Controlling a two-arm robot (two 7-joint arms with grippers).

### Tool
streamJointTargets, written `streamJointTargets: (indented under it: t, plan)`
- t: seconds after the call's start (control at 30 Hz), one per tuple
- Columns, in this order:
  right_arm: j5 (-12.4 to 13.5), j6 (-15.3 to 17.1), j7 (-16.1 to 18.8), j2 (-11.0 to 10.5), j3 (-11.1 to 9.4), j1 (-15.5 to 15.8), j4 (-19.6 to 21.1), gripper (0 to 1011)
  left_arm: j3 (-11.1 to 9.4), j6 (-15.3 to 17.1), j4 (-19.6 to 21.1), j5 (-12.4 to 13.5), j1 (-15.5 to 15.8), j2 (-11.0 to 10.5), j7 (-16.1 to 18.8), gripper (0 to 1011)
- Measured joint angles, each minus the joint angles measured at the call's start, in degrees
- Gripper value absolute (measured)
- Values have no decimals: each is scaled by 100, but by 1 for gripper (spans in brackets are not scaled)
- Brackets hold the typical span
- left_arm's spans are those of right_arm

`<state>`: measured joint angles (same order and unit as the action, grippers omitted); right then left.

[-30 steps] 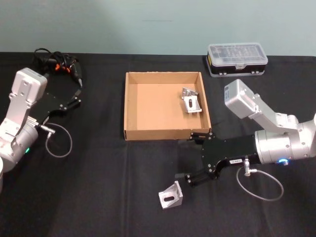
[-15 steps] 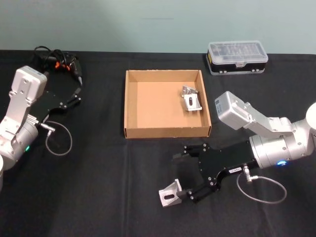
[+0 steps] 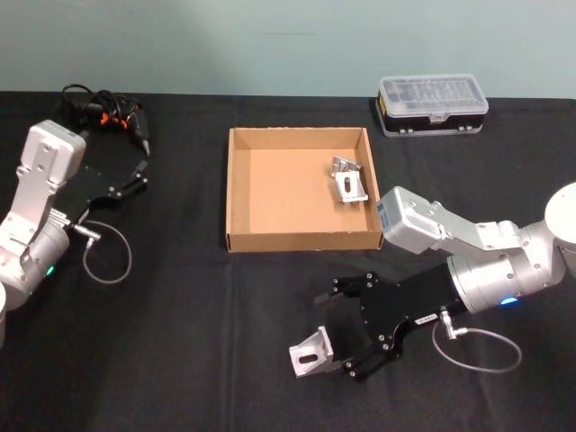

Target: Use one hand to pick up the angle iron from the table and place it into the box.

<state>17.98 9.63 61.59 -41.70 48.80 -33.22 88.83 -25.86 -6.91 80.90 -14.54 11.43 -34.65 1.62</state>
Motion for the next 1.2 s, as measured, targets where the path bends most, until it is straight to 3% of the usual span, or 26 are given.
streamJointTargets:
  t: [0.57,1.2]
  plan:
    - [-98,-43,-31,102,401,-262,-222,1003,0,0,0,0,0,0,0,1000]
    - [-208,-76,8,76,659,-425,-284,1003,0,0,0,0,0,0,0,1000]
